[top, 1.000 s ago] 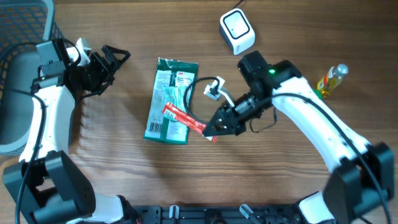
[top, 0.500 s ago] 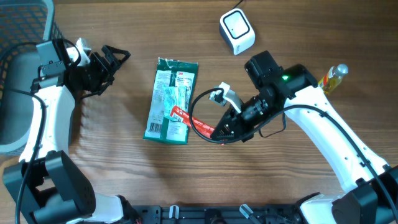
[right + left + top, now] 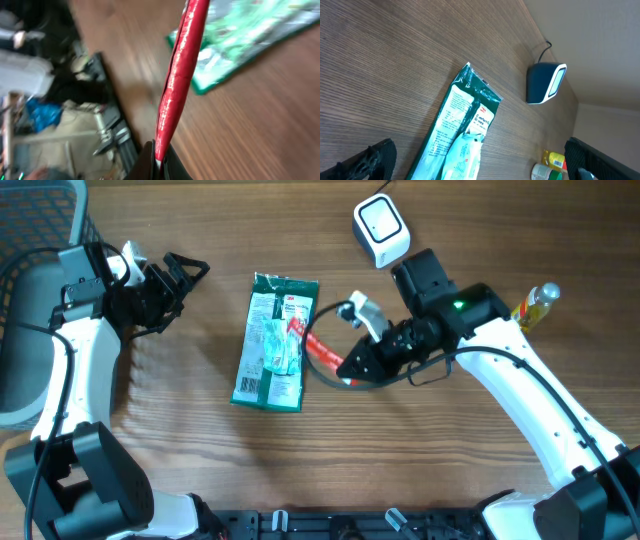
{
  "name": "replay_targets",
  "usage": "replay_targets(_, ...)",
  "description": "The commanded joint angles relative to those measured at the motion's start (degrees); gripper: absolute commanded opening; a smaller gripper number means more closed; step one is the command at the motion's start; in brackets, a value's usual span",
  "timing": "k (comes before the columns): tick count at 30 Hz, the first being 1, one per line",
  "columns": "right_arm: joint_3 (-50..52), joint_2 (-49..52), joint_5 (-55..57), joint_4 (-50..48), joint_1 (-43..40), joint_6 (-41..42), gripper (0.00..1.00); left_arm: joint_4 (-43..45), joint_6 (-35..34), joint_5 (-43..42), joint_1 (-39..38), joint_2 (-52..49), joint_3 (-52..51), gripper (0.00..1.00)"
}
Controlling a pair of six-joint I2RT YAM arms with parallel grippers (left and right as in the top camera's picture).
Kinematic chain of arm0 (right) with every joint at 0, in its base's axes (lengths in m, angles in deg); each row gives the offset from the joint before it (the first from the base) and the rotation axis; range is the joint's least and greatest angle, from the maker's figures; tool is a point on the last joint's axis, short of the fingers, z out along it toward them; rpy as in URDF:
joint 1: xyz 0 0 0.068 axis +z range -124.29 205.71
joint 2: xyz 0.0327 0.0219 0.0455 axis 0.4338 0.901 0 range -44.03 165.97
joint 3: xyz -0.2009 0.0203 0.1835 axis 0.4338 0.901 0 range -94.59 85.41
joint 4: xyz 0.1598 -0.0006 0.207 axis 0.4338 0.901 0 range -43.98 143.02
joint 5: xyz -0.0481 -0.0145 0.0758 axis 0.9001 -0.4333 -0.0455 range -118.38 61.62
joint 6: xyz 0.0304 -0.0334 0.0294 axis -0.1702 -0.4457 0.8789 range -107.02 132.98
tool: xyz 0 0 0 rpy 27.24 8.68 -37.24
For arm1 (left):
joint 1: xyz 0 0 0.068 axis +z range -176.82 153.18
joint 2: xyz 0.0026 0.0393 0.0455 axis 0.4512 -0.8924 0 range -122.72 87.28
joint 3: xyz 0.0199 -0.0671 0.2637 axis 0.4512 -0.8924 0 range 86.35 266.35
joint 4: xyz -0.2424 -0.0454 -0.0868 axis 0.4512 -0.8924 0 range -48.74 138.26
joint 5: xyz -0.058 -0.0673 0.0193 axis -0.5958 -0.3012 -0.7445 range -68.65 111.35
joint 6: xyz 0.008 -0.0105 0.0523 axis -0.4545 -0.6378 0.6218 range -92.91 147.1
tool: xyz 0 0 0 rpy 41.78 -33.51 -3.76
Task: Scan the item barcode
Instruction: 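Raise the red tube under the white scanner with the right gripper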
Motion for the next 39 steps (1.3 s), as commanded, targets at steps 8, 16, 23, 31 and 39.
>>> replay_targets(8,-14.9,1.0,29.3,4.3,0.0,14.6,0.04,0.0,0.2,1.2,0.7,0.7,0.5,1.0)
replay_targets(16,-29.3,13.3,56.0,3.7,0.0,3.9,0.04,0.0,0.2,1.2,0.7,0.7,0.5,1.0)
replay_targets(23,-29.3,25.1,74.0,-13.0,0.0,-4.1,0.04,0.0,0.2,1.2,0.7,0.7,0.5,1.0)
replay_targets(31,-29.2,34.3,82.1,-23.2,0.0,-12.5,0.04,0.0,0.2,1.2,0.7,0.7,0.5,1.0)
replay_targets(39,-29.1,38.2,81.4,-22.3,0.0,-16.4,0.05,0.0,0.2,1.2,0.7,0.7,0.5,1.0)
